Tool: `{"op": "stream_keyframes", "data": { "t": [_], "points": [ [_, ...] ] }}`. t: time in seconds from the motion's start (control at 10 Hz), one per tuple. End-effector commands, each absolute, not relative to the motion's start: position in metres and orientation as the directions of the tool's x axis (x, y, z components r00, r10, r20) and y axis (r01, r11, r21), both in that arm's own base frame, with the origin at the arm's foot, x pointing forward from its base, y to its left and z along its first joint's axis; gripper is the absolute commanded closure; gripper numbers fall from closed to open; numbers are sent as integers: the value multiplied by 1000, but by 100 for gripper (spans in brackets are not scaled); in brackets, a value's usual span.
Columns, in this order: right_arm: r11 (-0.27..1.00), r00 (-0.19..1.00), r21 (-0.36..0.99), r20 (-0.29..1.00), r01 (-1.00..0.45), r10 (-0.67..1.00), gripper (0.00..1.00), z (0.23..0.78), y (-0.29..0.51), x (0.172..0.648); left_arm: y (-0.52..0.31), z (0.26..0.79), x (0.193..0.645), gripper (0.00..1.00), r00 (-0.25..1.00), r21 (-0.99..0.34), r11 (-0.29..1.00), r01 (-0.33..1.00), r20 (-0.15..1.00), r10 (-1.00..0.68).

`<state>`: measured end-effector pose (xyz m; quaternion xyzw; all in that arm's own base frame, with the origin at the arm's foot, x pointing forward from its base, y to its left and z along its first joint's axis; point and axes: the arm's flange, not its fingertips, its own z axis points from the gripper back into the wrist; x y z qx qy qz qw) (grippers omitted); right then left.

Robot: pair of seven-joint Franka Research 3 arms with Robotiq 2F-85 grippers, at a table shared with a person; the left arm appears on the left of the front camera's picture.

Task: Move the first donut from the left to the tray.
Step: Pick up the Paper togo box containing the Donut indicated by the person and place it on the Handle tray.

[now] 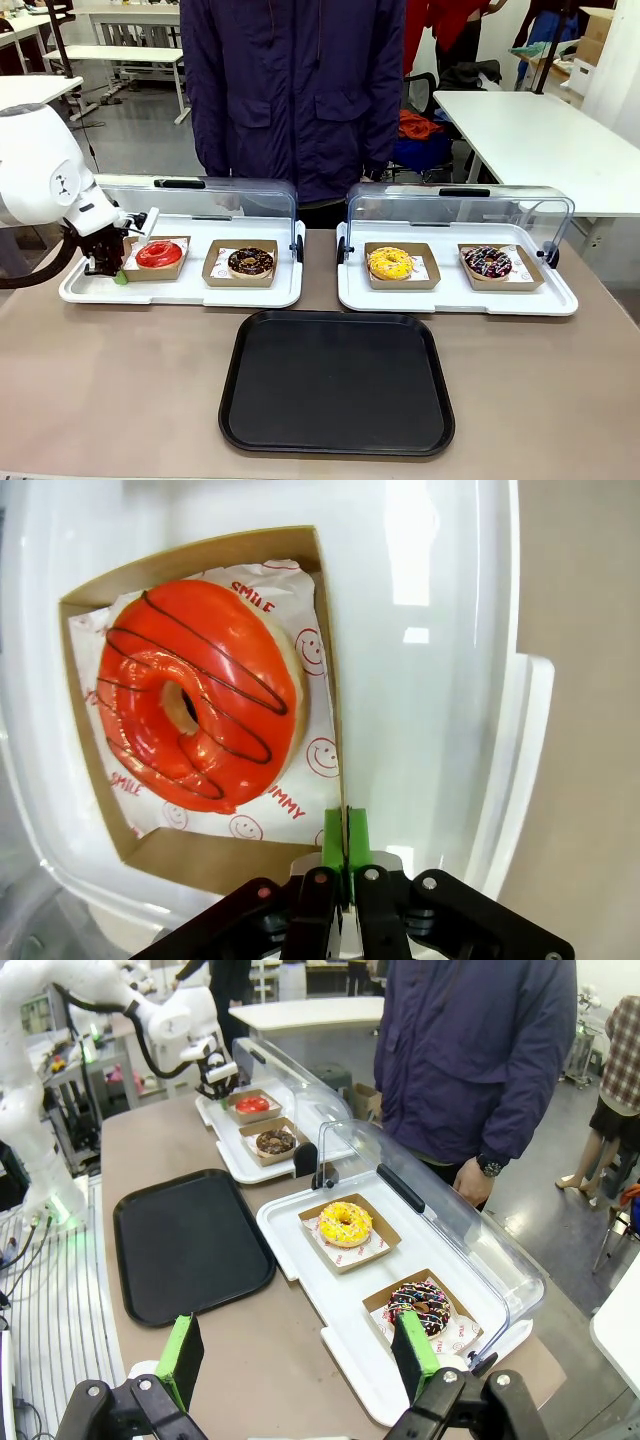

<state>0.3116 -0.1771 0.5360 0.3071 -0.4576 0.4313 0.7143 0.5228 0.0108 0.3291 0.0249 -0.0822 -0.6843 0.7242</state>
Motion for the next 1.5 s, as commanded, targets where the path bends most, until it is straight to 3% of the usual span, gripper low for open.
{"op": "stream_keyframes", "data": {
  "t": [0.0,0.7,1.4],
  "points": [
    [429,175,17,927,-903,331,0,538,-179,313,7,349,502,98,73,174,99,980,149,-986],
    [429,175,17,927,-903,331,0,538,-179,313,-55,408,406,98,-26,315,17,949,133,-991],
    [429,175,17,927,-903,331,0,538,-179,313,-151,378,301,98,-92,315,-47,948,129,-987]
  ]
}}
